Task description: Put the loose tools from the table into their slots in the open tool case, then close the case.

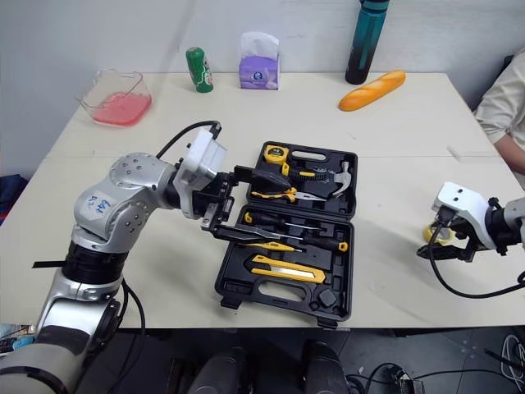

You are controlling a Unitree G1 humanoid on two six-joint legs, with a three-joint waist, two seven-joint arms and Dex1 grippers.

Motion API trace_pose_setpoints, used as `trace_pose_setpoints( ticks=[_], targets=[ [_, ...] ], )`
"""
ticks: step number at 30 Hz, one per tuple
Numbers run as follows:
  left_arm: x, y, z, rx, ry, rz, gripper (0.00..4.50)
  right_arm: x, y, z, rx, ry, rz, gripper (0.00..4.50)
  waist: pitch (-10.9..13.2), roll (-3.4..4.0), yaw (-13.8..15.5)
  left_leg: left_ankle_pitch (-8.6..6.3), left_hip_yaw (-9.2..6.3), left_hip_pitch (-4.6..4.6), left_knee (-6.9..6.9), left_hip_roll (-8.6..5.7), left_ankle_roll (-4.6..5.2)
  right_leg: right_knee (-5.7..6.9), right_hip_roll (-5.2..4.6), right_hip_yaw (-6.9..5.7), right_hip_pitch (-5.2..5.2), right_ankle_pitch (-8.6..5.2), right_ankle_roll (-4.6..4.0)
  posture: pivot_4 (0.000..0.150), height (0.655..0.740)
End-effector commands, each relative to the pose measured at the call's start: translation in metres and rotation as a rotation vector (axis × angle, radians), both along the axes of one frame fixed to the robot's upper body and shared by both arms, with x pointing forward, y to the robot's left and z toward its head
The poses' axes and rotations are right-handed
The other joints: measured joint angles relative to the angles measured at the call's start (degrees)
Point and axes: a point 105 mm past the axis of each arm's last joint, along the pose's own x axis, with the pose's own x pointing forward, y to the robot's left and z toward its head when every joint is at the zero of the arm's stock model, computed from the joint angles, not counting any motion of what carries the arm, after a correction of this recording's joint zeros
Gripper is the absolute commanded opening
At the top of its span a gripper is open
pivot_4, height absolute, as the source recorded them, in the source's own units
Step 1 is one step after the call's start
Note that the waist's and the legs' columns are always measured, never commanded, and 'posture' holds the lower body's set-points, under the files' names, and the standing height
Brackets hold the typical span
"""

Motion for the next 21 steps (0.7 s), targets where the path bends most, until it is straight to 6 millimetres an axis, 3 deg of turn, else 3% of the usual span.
trace_pose_setpoints(
  ticks=[1,8,14,17,21],
  targets=[
    [-0.007,-0.004,0.006,-0.008,-0.052,-0.023,4.45,-0.004,-0.012,0.015,-0.024,-0.024,-0.021,4.5,0.0,0.0,-0.12,0.0,0.01,0.0,0.0,0.0,0.0,0.0,0.0,0.0,0.0,0.0,0.0,0.15,0.7327],
    [-0.007,-0.006,0.005,-0.012,-0.055,-0.026,4.45,-0.001,-0.015,0.008,-0.025,-0.019,-0.036,4.5,0.0,0.01,-0.19,0.01,0.01,0.02,-0.01,0.02,-0.03,0.01,0.02,0.01,0.0,0.0,0.0,0.15,0.7327],
    [-0.007,-0.008,0.006,-0.019,-0.056,-0.026,4.45,0.008,-0.017,-0.013,-0.03,-0.008,-0.07,4.5,0.0,0.01,-0.21,0.02,0.01,0.02,0.0,0.02,-0.03,0.02,0.02,0.01,0.0,0.0,0.0,0.15,0.7327],
    [-0.008,-0.009,0.005,-0.018,-0.058,-0.029,4.5,0.015,-0.015,-0.017,-0.025,-0.022,-0.073,3.63,0.01,0.0,-0.24,0.02,0.03,0.04,0.0,0.01,-0.02,0.01,0.02,0.02,0.02,0.0,0.0,0.15,0.7327],
    [-0.009,-0.009,0.001,-0.01,-0.061,-0.029,4.5,0.019,-0.013,-0.013,-0.033,-0.042,-0.045,1.73,0.01,0.0,-0.28,0.02,0.02,0.05,0.0,0.02,-0.03,0.02,0.02,0.03,0.04,0.0,0.0,0.15,0.7327]
  ],
)
